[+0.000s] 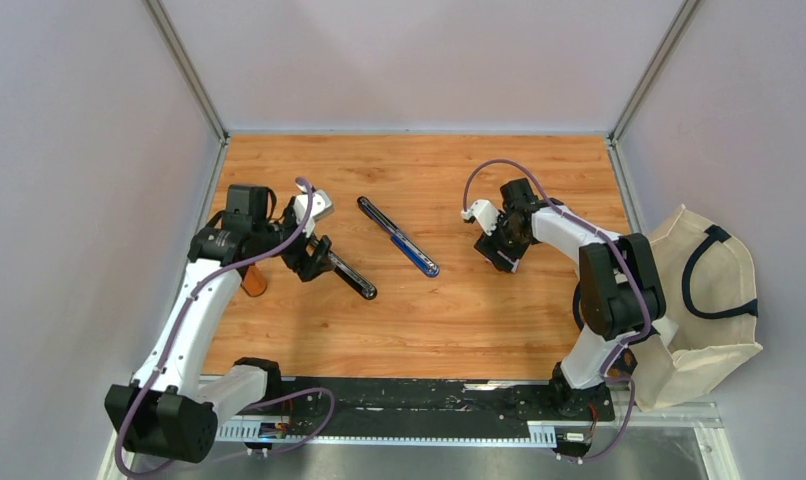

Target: Load the staples into the stapler

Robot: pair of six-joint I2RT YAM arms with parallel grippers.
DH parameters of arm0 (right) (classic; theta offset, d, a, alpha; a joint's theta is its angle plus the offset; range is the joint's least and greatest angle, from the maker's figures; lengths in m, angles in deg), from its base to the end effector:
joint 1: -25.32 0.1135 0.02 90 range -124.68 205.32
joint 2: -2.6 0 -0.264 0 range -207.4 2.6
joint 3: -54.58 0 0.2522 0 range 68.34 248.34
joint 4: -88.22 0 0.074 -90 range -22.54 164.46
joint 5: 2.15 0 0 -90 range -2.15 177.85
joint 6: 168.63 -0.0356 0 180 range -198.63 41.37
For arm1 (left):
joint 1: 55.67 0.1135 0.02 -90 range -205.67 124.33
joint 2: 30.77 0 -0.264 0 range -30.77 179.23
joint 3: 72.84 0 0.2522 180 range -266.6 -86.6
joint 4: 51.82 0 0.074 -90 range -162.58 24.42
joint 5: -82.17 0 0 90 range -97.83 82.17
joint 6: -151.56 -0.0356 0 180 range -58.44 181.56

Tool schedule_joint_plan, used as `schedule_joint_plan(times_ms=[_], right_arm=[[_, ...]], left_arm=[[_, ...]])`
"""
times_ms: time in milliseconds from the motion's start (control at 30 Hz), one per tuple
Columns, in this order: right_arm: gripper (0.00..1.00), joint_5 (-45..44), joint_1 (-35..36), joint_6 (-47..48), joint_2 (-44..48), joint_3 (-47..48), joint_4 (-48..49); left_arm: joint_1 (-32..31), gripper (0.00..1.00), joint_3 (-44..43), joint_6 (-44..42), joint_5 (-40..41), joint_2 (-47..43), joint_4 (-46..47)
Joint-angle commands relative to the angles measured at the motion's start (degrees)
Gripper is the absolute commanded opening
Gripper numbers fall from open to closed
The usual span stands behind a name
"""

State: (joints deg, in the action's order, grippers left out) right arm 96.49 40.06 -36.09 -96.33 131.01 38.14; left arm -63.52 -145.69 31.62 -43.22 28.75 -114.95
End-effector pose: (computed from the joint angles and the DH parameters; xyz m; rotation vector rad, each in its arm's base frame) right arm 0.3146 0.0883 0.1736 -1.3749 2.4498 0.1026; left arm 0.1933 -0.0475 0.3205 0.9940 2.0790 -0.5563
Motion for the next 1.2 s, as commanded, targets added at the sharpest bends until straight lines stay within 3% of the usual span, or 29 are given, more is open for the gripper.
schedule_joint_plan(times_ms=[0,300,567,767,1167], right_arm=[[0.66,2.60,-0.07,3.07,-0.38,0.87,-0.69],[0.54,3.30,-0.15,4.74,-0.56,-1.41,-0.69],[0.57,3.66,-0.15,4.74,0.50,-4.31,1.86],[0.38,4.97,-0.06,4.39,1.64,-5.28,2.21],[0.38,9.98,0.02,3.07,19.55,-12.22,2.92]], left_arm=[[-1.19,0.88,-4.01,2.33,-4.50,3.66,6.38],[-6.64,0.88,-5.60,9.18,-4.42,11.22,15.51],[-10.51,0.88,-9.28,14.64,-4.42,18.60,20.00],[-13.76,0.88,-11.39,18.76,-4.15,23.43,23.34],[-18.50,0.87,-21.59,32.82,-7.67,38.02,25.72]])
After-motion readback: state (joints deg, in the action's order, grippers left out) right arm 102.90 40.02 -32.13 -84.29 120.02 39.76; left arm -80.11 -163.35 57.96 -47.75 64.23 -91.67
